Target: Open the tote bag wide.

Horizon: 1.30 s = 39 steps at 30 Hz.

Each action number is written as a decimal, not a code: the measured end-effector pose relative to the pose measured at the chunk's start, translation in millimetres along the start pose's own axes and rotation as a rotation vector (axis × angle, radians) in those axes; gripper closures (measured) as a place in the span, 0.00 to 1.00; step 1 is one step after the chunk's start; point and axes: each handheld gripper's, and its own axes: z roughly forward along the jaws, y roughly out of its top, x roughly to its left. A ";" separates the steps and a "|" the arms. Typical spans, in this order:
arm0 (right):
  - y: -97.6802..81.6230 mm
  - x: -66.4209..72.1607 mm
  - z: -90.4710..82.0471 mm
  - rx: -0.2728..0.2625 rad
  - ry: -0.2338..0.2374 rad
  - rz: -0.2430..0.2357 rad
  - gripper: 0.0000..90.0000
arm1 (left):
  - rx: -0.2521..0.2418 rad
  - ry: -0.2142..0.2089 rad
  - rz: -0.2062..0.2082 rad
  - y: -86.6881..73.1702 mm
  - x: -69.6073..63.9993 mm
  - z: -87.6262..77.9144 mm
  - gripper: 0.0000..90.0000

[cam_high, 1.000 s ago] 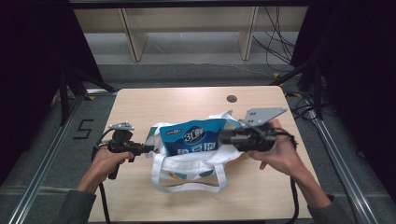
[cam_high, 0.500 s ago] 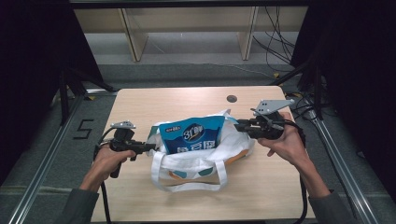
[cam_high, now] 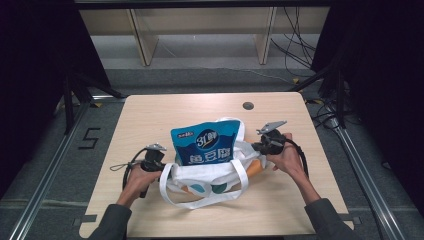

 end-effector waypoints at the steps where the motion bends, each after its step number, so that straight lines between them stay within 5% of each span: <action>1: 0.0 0.0 0.0 0.000 0.000 0.000 0.99 | 0.000 0.000 0.000 0.0 0.0 0.0 0.95; 2: -11.6 -0.1 12.5 0.026 -0.001 0.010 0.99 | -0.028 0.005 -0.001 -1.3 -0.9 1.3 0.95; 5: -9.4 3.5 6.0 0.013 -0.012 -0.001 0.98 | 0.044 0.056 0.078 7.6 -7.1 -5.8 0.93; 7: -5.0 4.8 -8.0 -0.027 -0.001 0.031 0.95 | 0.010 0.061 0.053 8.7 -8.3 -10.8 0.90; 8: -2.3 1.7 -15.3 -0.081 0.001 -0.016 0.93 | -0.008 0.069 0.037 9.2 -7.6 -15.7 0.87; 10: 4.6 7.9 -38.5 -0.127 0.025 0.034 0.91 | -0.034 0.078 0.018 9.8 -6.4 -21.8 0.80; 13: 11.4 13.0 -57.3 -0.198 0.057 0.005 0.91 | -0.108 0.042 -0.017 11.9 -1.5 -45.0 0.76; 14: 15.4 25.4 -69.9 -0.230 0.121 -0.015 0.90 | -0.167 0.003 -0.035 13.1 -5.7 -61.1 0.75; 19: 13.1 67.4 -77.0 -0.226 0.271 -0.056 0.84 | -0.259 -0.057 -0.022 15.7 -25.4 -97.1 0.69; 21: 11.9 75.2 -78.9 -0.225 0.252 -0.091 0.80 | -0.269 -0.070 -0.016 15.2 -28.8 -101.5 0.67; 23: 11.6 77.3 -79.0 -0.222 0.264 -0.087 0.77 | -0.276 -0.081 -0.010 14.6 -37.3 -107.7 0.64; 24: 11.5 80.6 -82.4 -0.235 0.288 -0.040 0.75 | -0.281 -0.112 0.005 14.6 -45.1 -109.6 0.62; 29: 15.6 84.5 -82.7 -0.248 0.340 -0.062 0.75 | -0.272 -0.157 0.044 16.5 -53.4 -103.1 0.57; 33: 17.1 85.8 -72.6 -0.229 0.351 -0.085 0.72 | -0.278 -0.243 0.031 17.9 -55.3 -99.6 0.54; 36: 18.1 89.0 -63.7 -0.185 0.382 -0.087 0.70 | -0.276 -0.229 0.038 21.1 -57.1 -101.7 0.53; 39: 19.4 92.9 -59.2 -0.164 0.354 -0.119 0.69 | -0.249 -0.224 0.051 23.2 -57.0 -98.7 0.52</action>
